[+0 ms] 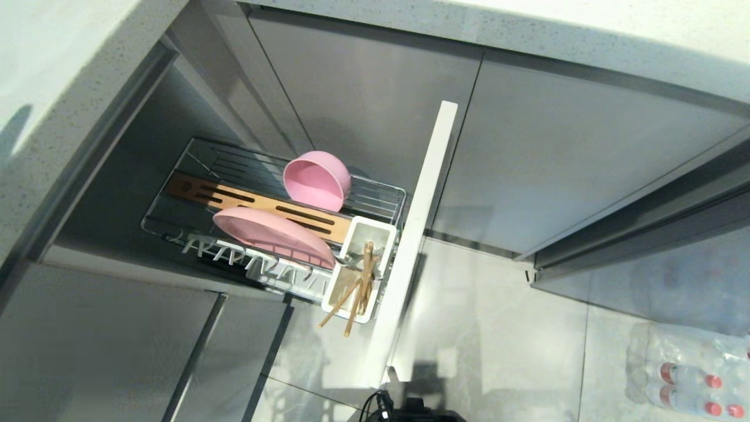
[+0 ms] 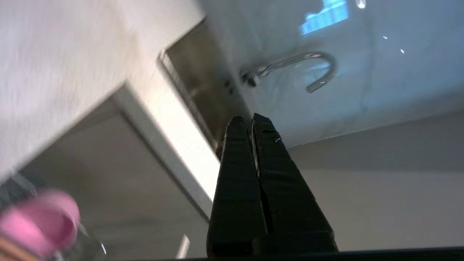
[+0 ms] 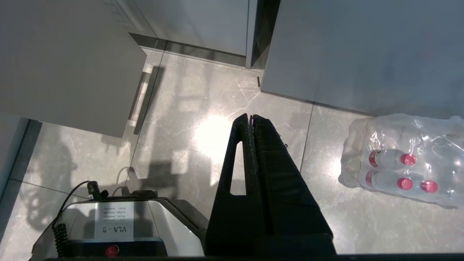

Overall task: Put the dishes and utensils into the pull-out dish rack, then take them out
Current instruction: Take the plate out of the cupboard

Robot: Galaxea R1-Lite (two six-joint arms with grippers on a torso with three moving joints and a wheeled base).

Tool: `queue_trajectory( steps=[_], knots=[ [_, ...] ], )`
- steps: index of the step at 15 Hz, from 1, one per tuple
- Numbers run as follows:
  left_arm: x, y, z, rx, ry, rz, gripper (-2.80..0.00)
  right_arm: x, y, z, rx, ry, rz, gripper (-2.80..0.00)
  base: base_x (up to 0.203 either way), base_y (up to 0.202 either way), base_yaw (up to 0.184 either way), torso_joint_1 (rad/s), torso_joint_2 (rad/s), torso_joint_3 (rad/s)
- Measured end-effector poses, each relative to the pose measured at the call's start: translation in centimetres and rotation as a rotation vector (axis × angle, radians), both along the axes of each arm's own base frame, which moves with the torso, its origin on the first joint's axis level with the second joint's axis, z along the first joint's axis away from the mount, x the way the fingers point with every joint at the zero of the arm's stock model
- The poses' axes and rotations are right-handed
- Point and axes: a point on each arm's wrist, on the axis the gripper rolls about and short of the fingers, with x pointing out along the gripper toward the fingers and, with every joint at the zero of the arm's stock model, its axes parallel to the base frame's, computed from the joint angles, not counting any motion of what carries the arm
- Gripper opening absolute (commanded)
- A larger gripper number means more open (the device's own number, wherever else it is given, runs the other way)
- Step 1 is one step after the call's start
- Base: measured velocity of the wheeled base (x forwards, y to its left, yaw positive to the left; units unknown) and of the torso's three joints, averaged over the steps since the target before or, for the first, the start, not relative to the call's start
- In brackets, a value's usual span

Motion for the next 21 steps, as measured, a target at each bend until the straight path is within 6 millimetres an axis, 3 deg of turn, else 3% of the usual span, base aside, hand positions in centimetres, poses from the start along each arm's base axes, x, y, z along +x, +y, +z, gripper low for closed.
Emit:
queue_trajectory(
  steps=[3,8,12,16,21],
  knots=[
    [2.7,-1.0,-1.2,-0.073,0.202,-0.175,-2.8,0.0,0.0,0.0,0.0,0.0,0.0,-2.8,0.0,0.0,0.0,0.0,0.0,0.0],
    [4.5,-2.8,-3.3,-0.083,0.352,-0.364,-2.8,0.0,0.0,0.0,0.0,0.0,0.0,-2.8,0.0,0.0,0.0,0.0,0.0,0.0],
    [7.1,-4.3,-5.3,-0.084,0.543,-0.288,-2.8,0.0,0.0,0.0,0.0,0.0,0.0,-2.8,0.0,0.0,0.0,0.0,0.0,0.0],
    [9.9,-6.6,-6.0,-0.07,0.647,-0.176,-2.8,0.0,0.0,0.0,0.0,0.0,0.0,-2.8,0.0,0.0,0.0,0.0,0.0,0.0],
    [12.9,-12.0,-7.6,0.0,0.732,-0.061,-2.8,0.0,0.0,0.0,0.0,0.0,0.0,-2.8,0.0,0.0,0.0,0.0,0.0,0.0]
  ],
)
